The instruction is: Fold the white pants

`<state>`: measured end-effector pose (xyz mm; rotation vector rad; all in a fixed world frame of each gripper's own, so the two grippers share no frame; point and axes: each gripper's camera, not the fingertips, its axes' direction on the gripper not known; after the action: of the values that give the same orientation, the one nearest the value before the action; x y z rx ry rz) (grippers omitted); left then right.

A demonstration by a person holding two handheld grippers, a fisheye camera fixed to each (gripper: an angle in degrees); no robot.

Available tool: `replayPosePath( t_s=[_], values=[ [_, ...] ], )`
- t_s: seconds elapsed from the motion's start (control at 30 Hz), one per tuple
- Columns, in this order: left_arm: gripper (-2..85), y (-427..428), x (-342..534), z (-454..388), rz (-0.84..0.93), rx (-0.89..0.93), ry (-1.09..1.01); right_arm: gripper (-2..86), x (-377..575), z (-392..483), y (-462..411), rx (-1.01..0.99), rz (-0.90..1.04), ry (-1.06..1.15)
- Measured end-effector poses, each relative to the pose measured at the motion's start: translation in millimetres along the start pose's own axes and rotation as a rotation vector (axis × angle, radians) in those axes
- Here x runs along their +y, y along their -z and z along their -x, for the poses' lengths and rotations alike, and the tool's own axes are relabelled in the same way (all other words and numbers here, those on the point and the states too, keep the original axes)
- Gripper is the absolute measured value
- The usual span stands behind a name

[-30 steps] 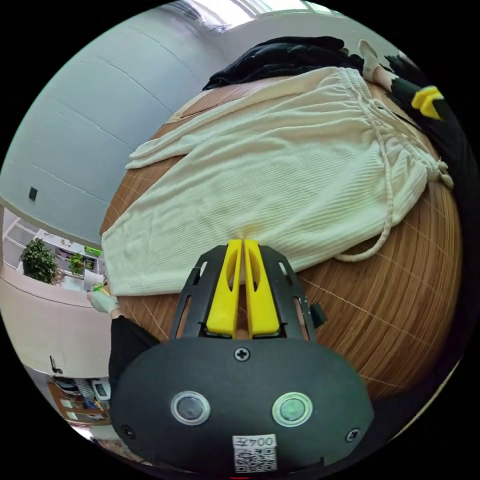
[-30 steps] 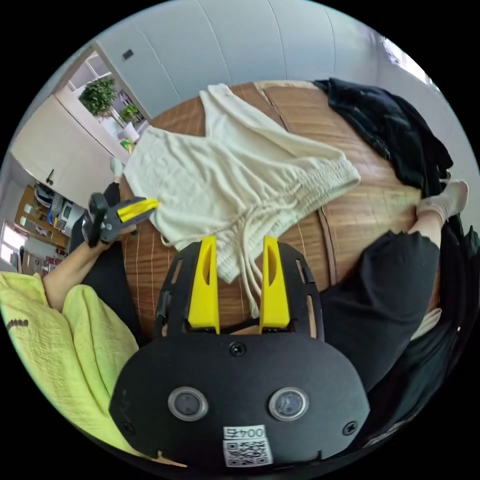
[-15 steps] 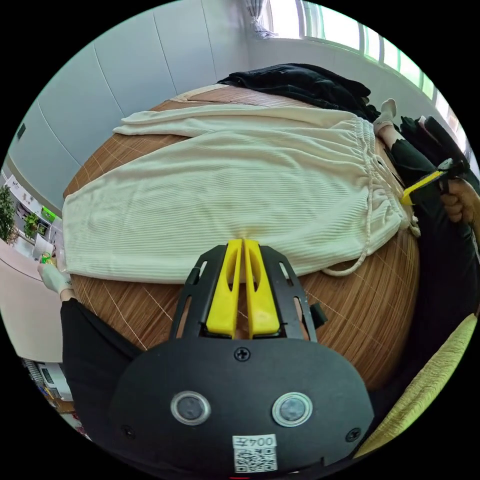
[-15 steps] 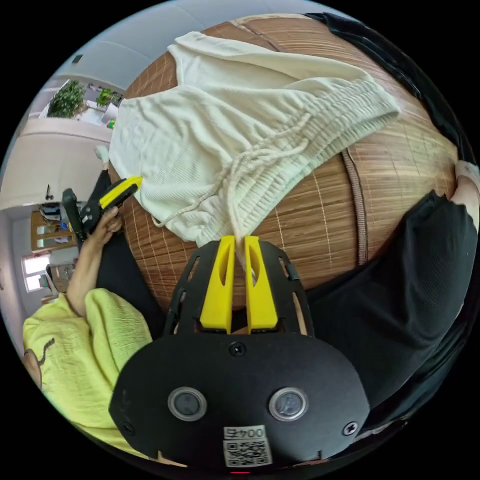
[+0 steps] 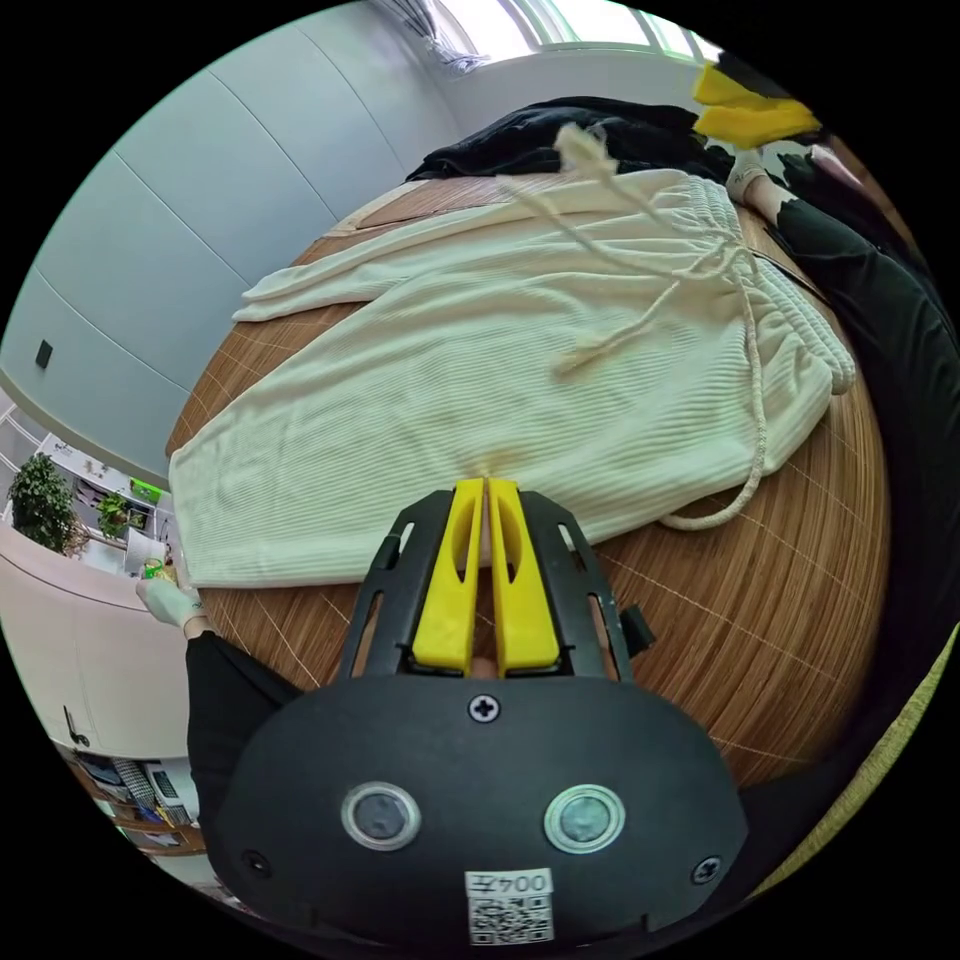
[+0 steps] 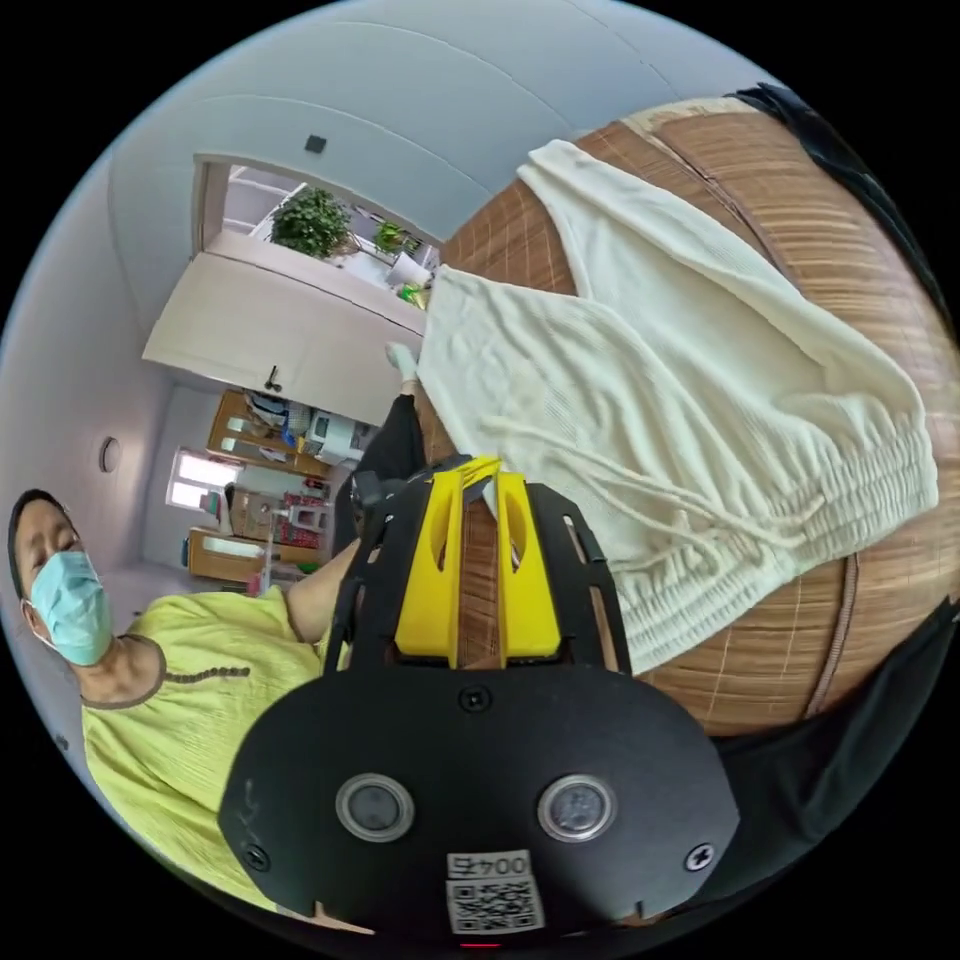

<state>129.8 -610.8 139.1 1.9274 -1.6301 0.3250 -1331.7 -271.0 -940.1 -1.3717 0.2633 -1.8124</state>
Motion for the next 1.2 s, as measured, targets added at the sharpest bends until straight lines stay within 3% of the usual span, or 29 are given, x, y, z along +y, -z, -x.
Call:
replayPosePath(
  t_s=[0.13,0.27,0.43,0.73,0.97,1.2],
  values=[
    [0.7,1.4,1.9,0.3,0.003,0.009,0.005,7.7,-2.6,25.2,-26.1,0.393,0.101,0.082],
    [0.8,3.0,2.8,-0.6,0.007,0.014,0.002,8.5,23.2,61.2,-87.9,0.779,0.274,0.362],
    [0.8,5.6,4.2,-3.0,0.006,0.012,0.006,9.2,46.4,92.7,-166.5,0.948,0.477,0.702],
    [0.8,9.3,3.4,-4.5,0.005,0.019,0.013,3.3,33.3,89.6,-187.7,0.807,0.695,0.767],
    [0.8,12.3,0.4,-5.0,0.006,0.027,0.020,2.5,-35.1,106.1,-120.4,0.571,0.548,0.649],
    [0.7,15.7,-3.2,-5.9,0.004,0.029,0.019,6.0,-75.2,43.8,-82.6,0.626,0.272,0.311]
  ],
)
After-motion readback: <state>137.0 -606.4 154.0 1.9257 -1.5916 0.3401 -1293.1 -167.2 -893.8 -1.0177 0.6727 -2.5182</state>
